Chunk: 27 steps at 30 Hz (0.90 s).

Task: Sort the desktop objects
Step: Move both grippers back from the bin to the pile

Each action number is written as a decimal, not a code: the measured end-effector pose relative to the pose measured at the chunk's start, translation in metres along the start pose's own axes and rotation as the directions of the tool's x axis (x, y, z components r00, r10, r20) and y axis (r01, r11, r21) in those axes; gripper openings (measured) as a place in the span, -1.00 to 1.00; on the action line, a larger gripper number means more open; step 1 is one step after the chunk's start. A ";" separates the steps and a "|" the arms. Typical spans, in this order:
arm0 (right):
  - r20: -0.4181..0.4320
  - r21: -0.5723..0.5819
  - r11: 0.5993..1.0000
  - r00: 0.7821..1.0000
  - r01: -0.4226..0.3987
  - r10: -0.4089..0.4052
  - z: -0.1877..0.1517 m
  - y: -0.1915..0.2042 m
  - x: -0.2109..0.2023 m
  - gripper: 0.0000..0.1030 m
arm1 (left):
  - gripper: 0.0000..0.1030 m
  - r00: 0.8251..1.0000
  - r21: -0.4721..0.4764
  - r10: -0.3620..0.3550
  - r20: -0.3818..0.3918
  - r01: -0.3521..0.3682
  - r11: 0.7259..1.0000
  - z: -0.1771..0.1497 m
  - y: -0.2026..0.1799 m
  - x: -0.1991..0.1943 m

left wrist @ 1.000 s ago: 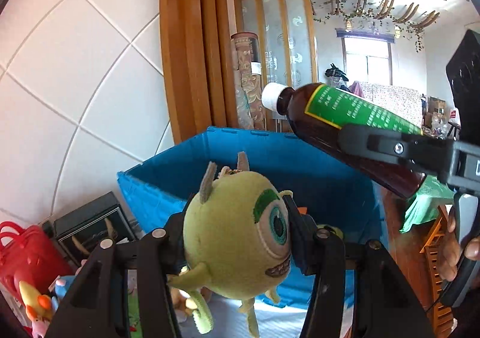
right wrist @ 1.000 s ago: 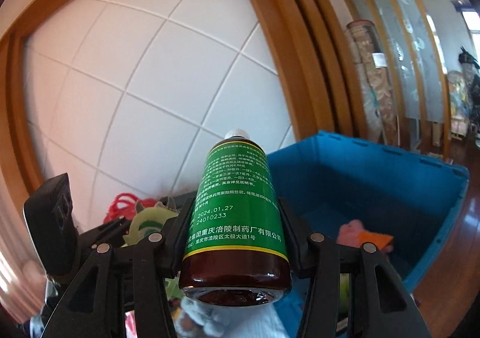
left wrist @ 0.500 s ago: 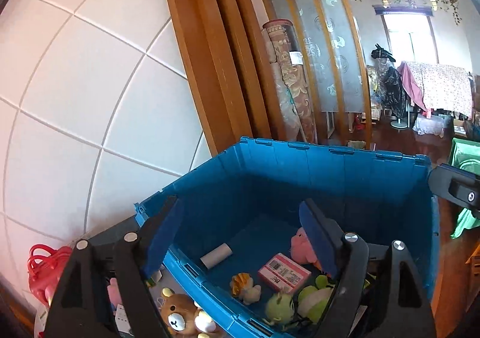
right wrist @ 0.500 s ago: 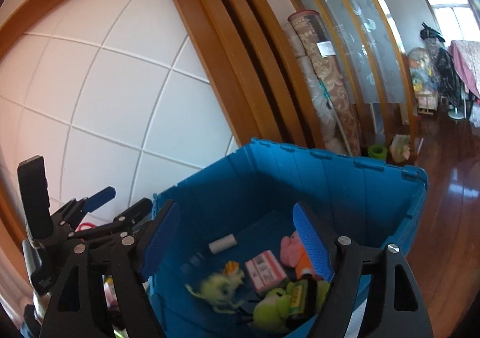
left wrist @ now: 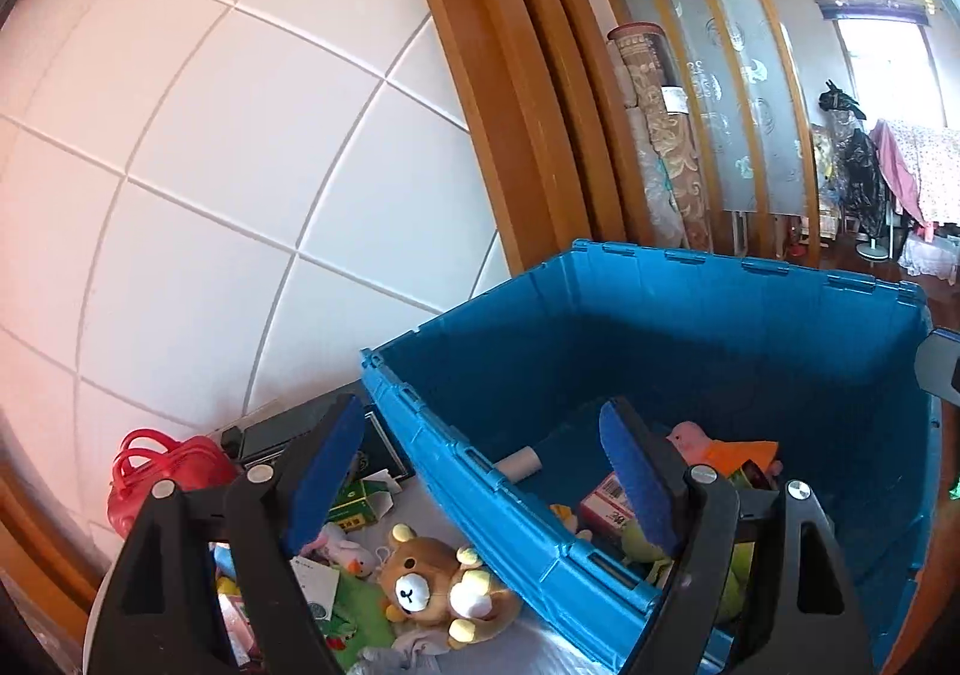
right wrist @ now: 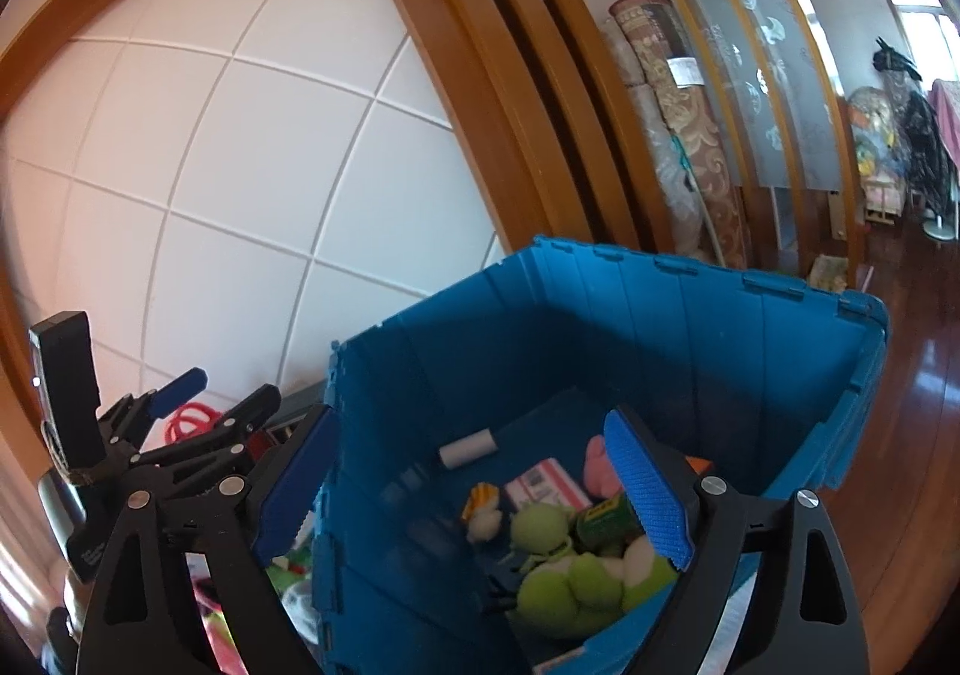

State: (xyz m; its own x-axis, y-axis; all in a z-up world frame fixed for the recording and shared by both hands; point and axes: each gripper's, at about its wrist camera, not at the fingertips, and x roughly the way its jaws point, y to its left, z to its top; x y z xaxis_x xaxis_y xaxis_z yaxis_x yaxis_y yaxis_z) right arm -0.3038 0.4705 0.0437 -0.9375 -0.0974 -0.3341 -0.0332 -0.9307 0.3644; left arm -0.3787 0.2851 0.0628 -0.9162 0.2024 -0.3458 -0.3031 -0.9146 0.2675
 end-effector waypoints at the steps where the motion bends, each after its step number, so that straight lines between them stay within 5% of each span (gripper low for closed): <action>1: -0.003 -0.005 1.000 1.000 -0.007 0.007 -0.001 0.002 0.001 0.77 | 0.57 1.000 -0.007 0.013 -0.004 -0.013 1.000 -0.004 0.004 -0.002; 16: -0.051 -0.098 0.990 0.994 -0.098 0.093 -0.022 0.087 0.020 0.84 | 0.57 0.990 -0.118 0.132 -0.046 -0.137 0.984 -0.055 0.093 -0.025; 27: -0.147 -0.137 0.970 0.973 -0.199 0.179 -0.068 0.181 0.048 0.87 | 0.57 0.955 -0.130 0.266 -0.127 -0.282 0.951 -0.125 0.196 -0.057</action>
State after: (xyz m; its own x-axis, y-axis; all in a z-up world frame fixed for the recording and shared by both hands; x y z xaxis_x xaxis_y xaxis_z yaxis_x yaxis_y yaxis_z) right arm -0.3310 0.2734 0.0341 -0.8671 -0.3129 -0.3877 0.2017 -0.9320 0.3011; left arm -0.3534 0.0507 0.0225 -0.9228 -0.0949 -0.3735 0.0046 -0.9719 0.2354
